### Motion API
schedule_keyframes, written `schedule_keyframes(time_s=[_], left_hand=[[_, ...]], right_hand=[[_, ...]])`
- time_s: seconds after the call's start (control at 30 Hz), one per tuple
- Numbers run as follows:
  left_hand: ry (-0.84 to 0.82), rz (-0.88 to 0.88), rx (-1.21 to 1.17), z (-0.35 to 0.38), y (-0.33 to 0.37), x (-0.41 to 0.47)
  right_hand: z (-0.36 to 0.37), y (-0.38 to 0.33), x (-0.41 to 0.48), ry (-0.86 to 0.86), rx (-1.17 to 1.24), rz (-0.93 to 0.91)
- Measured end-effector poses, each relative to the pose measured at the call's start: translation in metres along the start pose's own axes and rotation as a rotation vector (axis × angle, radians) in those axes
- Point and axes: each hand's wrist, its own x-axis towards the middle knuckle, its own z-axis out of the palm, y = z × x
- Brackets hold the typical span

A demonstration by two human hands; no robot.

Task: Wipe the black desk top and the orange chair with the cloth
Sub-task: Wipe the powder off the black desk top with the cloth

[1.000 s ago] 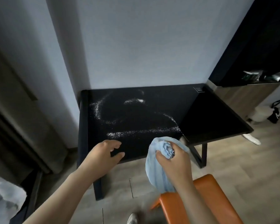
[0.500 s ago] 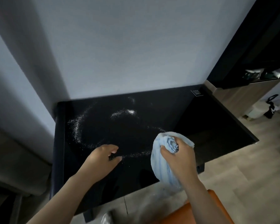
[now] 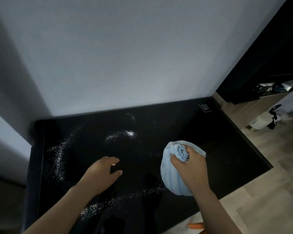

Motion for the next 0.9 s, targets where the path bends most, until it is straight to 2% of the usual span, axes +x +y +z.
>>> schedule_keyframes(time_s=[0.2,0.33,0.57,0.77,0.9], left_hand=[[0.001,-0.108,0.004,0.008,0.010,0.068],[-0.054,-0.173,0.039,0.022,0.017,0.111],[-0.102,-0.292,0.116,0.047,0.015,0.167],[-0.094,-0.328,0.201,0.058,0.007,0.196],[-0.132,-0.385,0.266,0.073,0.004,0.205]], right_hand=[[0.016,0.008,0.100,-0.034,-0.034,-0.067],[0.026,0.006,0.166,-0.112,-0.204,-0.167],[0.055,0.020,0.261,-0.158,-0.170,-0.205],[0.097,0.031,0.325,-0.165,-0.277,-0.314],[0.129,0.037,0.357,-0.199,-0.232,-0.333]])
